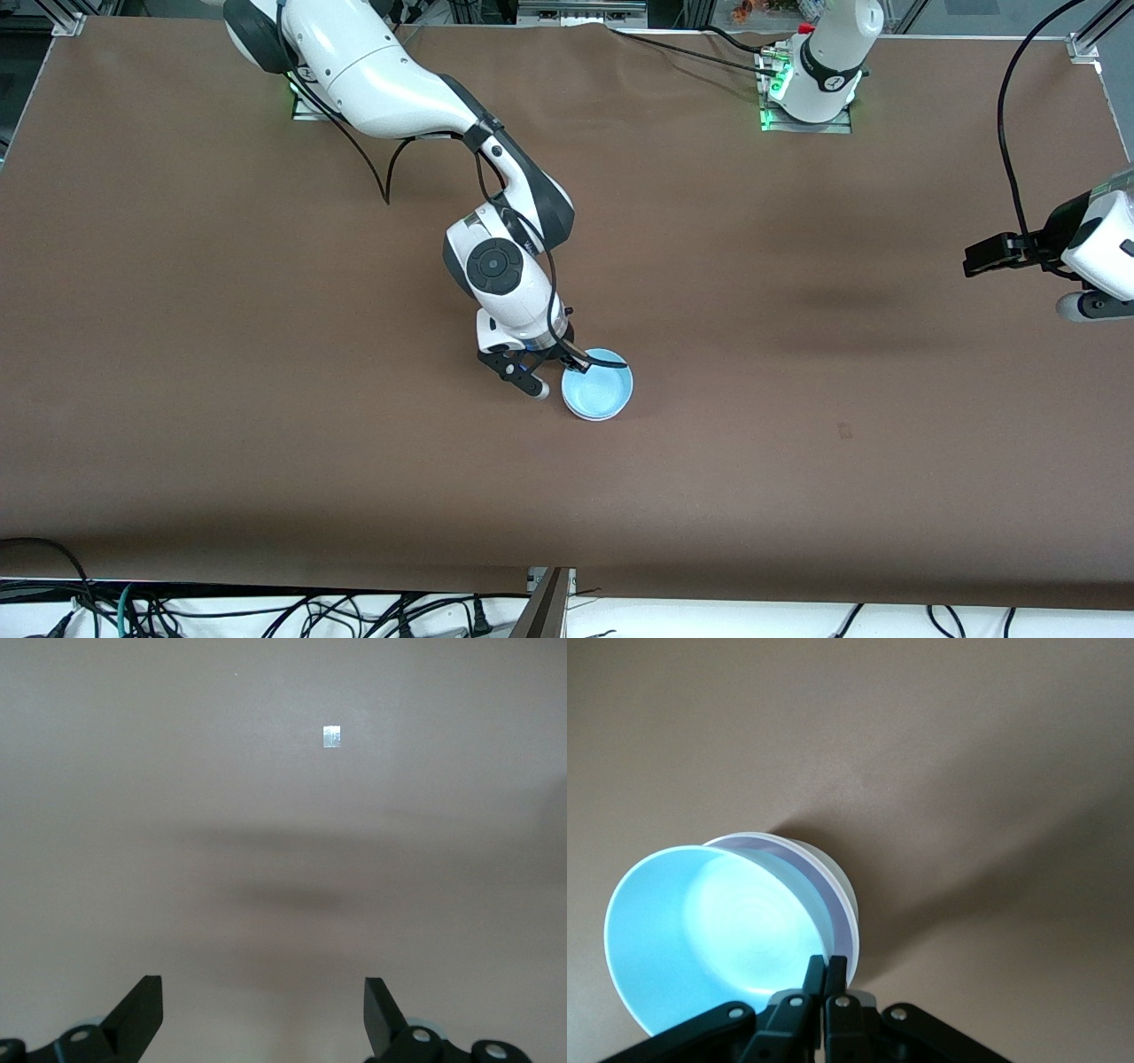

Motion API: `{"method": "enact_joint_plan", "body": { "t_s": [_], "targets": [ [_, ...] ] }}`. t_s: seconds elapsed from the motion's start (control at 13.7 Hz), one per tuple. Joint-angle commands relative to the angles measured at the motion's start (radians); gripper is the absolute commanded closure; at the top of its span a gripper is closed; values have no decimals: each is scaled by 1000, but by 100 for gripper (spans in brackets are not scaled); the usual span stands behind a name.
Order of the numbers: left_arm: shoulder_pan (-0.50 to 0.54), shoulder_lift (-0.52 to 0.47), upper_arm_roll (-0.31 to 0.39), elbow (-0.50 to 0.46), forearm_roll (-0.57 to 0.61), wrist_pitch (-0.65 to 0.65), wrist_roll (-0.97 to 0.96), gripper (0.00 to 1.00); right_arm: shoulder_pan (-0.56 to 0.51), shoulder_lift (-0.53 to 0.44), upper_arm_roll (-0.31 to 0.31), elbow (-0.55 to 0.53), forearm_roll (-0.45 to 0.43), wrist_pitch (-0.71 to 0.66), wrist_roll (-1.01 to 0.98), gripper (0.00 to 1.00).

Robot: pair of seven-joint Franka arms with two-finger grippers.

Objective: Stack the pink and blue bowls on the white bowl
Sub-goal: 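Carry the blue bowl with the right gripper onto the pink bowl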

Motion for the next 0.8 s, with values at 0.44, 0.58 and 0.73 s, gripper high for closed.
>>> {"method": "enact_joint_plan", "body": {
  "t_s": [0.44, 0.58, 0.73],
  "targets": [
    [12, 2, -5, 14, -18, 0, 18, 0, -2, 15, -12, 45, -13, 0, 12, 35],
    [12, 4, -5, 14, -19, 0, 16, 0, -21, -5, -17, 47, -15, -61, -1, 16],
    [12, 7, -5, 15, -19, 0, 18, 0, -54, -71, -15, 45, -23, -141, -68, 1]
  ]
}}
